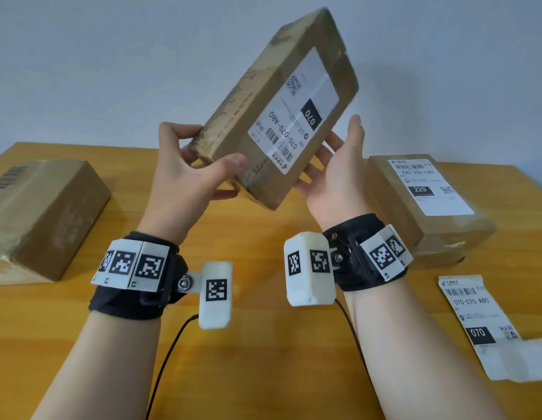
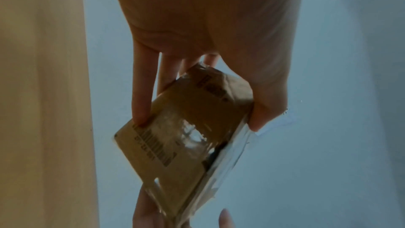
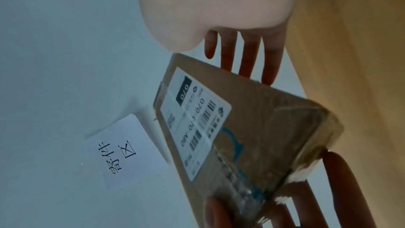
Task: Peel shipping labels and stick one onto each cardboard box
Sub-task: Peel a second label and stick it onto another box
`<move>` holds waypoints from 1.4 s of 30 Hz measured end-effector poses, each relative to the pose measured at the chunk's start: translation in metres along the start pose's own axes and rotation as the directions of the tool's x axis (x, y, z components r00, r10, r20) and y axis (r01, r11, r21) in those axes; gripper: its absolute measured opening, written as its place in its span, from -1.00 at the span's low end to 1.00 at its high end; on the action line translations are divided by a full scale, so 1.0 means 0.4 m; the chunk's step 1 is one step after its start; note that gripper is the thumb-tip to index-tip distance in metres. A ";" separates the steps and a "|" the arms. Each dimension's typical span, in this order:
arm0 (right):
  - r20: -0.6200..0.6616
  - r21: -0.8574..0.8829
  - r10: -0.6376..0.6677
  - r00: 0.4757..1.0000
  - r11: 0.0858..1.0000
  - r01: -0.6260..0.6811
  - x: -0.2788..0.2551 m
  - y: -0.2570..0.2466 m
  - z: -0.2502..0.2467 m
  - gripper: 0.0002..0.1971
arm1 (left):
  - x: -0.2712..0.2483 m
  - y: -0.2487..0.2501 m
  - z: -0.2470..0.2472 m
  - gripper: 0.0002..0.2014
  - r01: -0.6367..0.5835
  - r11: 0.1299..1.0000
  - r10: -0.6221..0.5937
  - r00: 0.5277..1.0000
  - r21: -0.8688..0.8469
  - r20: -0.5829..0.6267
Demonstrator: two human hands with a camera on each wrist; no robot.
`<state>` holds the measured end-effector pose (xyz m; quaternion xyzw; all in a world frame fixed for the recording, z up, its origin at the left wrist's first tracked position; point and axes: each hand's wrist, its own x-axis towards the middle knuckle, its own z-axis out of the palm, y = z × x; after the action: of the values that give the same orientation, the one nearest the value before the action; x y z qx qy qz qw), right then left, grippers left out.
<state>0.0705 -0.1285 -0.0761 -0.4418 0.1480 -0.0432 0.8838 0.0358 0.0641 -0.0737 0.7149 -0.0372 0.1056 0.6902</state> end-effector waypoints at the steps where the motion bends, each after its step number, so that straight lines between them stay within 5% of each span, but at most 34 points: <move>1: 0.049 -0.015 0.015 0.999 1.000 -0.014 -0.005 0.000 0.003 -0.48 | 0.002 -0.002 -0.001 -0.34 0.024 0.999 -0.025 1.000 -0.023 -0.015; 6: 0.234 -0.184 0.078 0.969 0.982 -0.035 -0.006 0.003 -0.001 -0.42 | 0.011 -0.003 -0.006 -0.49 0.108 0.988 -0.109 0.994 -0.109 -0.001; 12: 0.275 -0.231 0.150 0.950 0.969 -0.086 0.000 0.006 -0.005 -0.51 | 0.017 -0.018 -0.007 -0.38 0.096 0.995 -0.097 0.994 -0.012 -0.049; 22: 0.325 -0.332 0.171 0.930 0.942 -0.057 0.014 0.015 -0.008 -0.46 | 0.022 -0.019 0.000 -0.47 0.125 0.992 -0.126 0.987 -0.019 -0.101; 29: 0.400 -0.439 0.216 0.891 0.898 -0.021 0.017 0.018 -0.015 -0.60 | 0.028 -0.028 0.006 -0.43 0.169 0.982 -0.179 0.974 -0.081 -0.138; 34: 0.368 -0.493 0.149 0.918 0.868 0.057 0.027 0.015 -0.020 -0.18 | 0.031 -0.047 0.012 -0.51 0.226 0.969 -0.234 0.970 -0.102 -0.067; 42: 0.375 -0.573 0.070 0.924 0.801 0.172 0.014 0.016 -0.009 -0.11 | 0.030 -0.050 0.009 -0.45 0.188 0.975 -0.181 0.981 0.120 -0.066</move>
<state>0.0743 -0.1284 -0.0844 -0.7006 -0.0314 0.0671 0.7097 0.0518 0.0624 -0.0911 0.7541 0.0551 0.0625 0.6514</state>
